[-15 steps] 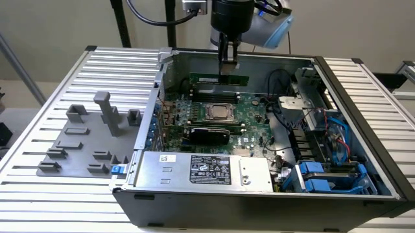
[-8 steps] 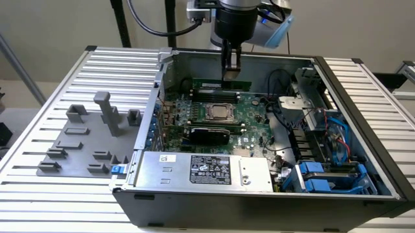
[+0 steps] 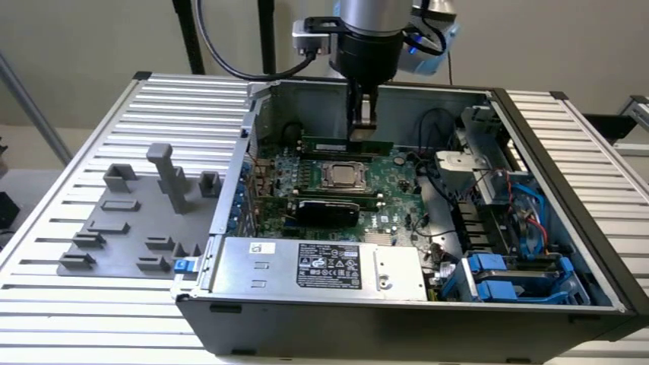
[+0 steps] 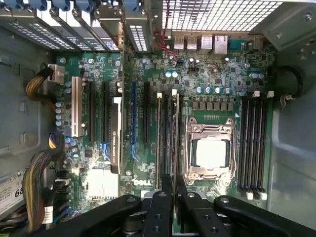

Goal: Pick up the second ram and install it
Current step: 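Insert the second ram into the second slot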

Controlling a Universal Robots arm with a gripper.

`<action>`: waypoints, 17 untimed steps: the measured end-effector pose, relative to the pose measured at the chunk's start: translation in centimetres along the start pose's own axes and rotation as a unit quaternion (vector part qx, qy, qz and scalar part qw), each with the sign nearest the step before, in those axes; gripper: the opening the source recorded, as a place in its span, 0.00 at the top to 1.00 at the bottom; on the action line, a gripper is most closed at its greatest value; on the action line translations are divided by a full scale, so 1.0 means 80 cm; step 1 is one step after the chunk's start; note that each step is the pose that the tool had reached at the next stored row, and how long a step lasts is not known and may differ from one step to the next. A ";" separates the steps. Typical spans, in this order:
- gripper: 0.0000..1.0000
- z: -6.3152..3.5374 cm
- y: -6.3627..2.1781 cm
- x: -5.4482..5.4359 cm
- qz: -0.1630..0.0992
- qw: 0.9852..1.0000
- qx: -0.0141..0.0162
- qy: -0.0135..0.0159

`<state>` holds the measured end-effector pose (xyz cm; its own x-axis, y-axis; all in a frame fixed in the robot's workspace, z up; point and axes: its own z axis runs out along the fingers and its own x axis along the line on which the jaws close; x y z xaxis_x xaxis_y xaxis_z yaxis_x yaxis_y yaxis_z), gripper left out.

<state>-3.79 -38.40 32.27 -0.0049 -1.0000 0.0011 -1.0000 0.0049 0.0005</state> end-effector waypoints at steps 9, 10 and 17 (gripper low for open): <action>1.00 0.020 0.001 0.000 0.000 1.000 0.001 -0.005; 1.00 0.023 0.001 0.000 0.000 1.000 0.001 -0.005; 1.00 0.039 0.004 -0.002 0.000 1.000 0.002 -0.005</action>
<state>-4.09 -38.25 29.19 -0.0048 -0.9999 -0.0096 -1.0000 0.0049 -0.0030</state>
